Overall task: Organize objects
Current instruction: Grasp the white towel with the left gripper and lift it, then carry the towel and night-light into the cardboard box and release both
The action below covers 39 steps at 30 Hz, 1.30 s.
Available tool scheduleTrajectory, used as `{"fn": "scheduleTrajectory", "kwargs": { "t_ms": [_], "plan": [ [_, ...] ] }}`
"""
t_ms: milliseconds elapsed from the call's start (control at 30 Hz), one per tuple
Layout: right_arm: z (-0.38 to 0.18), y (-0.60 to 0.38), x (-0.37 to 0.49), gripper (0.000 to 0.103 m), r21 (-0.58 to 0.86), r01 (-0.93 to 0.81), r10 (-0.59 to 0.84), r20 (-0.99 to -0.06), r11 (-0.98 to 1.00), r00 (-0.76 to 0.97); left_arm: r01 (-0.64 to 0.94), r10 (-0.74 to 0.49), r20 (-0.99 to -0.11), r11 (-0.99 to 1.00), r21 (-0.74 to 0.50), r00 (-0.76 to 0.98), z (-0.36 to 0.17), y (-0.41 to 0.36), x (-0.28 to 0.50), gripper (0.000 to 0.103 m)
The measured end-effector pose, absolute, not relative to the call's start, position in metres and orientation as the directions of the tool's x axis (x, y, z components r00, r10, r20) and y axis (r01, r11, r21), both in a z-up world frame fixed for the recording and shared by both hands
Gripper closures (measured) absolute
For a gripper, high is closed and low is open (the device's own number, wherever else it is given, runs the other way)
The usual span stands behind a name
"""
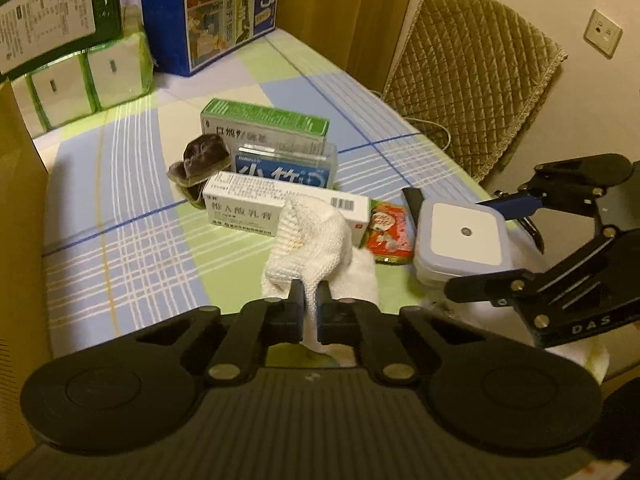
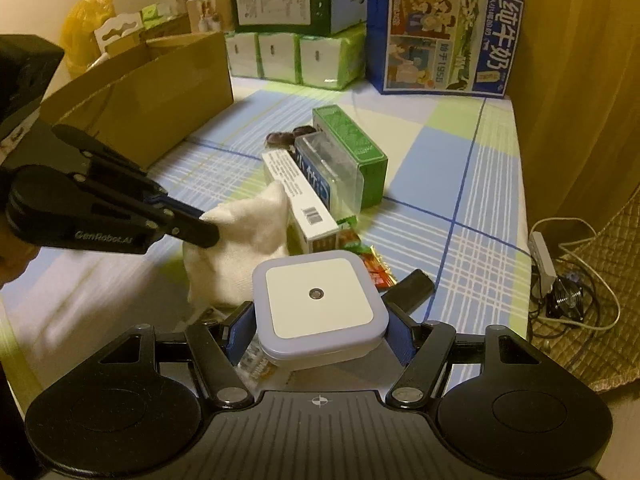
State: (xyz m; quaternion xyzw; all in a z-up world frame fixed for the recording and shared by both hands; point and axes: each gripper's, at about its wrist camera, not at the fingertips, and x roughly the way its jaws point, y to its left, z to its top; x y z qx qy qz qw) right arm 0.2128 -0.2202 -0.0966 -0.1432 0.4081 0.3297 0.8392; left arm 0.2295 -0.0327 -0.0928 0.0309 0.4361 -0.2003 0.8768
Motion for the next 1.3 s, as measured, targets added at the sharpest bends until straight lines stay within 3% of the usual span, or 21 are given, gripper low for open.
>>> {"fn": "scheduleTrajectory", "kwargs": {
  "t_ms": [400,800,1300],
  "plan": [
    [-0.07,-0.214,0.198,0.038,0.019,-0.648,0.431,-0.762,0.761,0.484,0.375,-0.314,-0.756,0.922,-0.098,0.575,-0.055,-0.021,0.216,0.102],
    [-0.001,-0.181,0.173,0.038,0.025,-0.65,0.477,-0.701,0.759,0.53,0.349,-0.309,-0.685,0.933,-0.086,0.66,0.033,0.015,0.184,0.102],
    [0.047,-0.022,0.134,0.038,0.057,-0.798,0.641,-0.631,0.6,0.437,0.147,-0.073,-0.667,0.988,0.056,0.742,0.1,0.166,0.129,0.102]
  ]
}}
